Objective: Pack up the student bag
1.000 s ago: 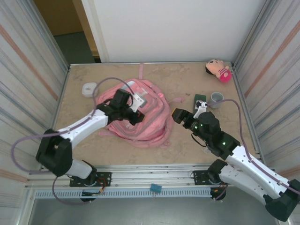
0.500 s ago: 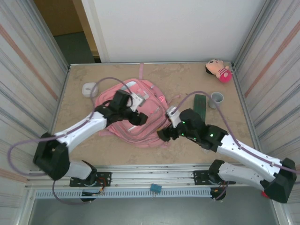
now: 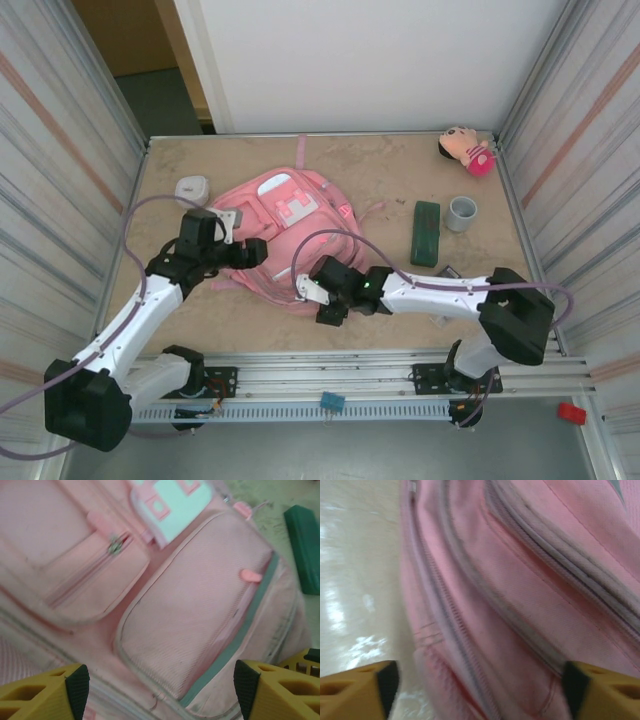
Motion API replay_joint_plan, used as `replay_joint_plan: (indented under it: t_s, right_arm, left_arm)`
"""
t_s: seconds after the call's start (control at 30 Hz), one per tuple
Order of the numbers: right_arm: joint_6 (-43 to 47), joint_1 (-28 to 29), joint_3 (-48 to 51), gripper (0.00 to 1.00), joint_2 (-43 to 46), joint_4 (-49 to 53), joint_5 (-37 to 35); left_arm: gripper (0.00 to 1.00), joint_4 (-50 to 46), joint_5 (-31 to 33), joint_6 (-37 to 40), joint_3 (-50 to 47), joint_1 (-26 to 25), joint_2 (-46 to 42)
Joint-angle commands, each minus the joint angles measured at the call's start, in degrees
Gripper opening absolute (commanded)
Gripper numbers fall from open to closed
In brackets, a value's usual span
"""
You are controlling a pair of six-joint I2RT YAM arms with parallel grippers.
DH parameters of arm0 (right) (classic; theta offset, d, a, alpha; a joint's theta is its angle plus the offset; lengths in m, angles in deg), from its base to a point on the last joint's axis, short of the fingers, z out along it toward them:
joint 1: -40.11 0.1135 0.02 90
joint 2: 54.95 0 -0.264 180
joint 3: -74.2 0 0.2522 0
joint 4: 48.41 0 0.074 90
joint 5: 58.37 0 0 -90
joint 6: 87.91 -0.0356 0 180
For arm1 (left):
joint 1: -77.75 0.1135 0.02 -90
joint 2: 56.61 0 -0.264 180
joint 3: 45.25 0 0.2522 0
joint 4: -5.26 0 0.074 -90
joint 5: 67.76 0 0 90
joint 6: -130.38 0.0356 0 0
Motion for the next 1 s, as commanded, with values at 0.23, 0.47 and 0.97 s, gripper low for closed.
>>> replay_joint_plan:
  t_s: [0.23, 0.47, 0.97]
  right_arm:
    - [7.7, -1.0, 2.1, 0.00, 4.3, -9.1, -8.1]
    - [6.1, -9.8, -4.6, 0.00, 18.6, 0.6, 5.8]
    - [-0.2, -15.3, -13.2, 0.00, 18.0, 3.1, 9.8]
  left_arm:
    - [0.77, 1.7, -1.4, -5.5, -4.3, 3.4, -4.6]
    - [0.76, 2.5, -1.3, -4.9, -5.3, 4.0, -11.4]
    - [0.61, 18.5, -6.5, -10.9, -19.5, 4.0, -15.2]
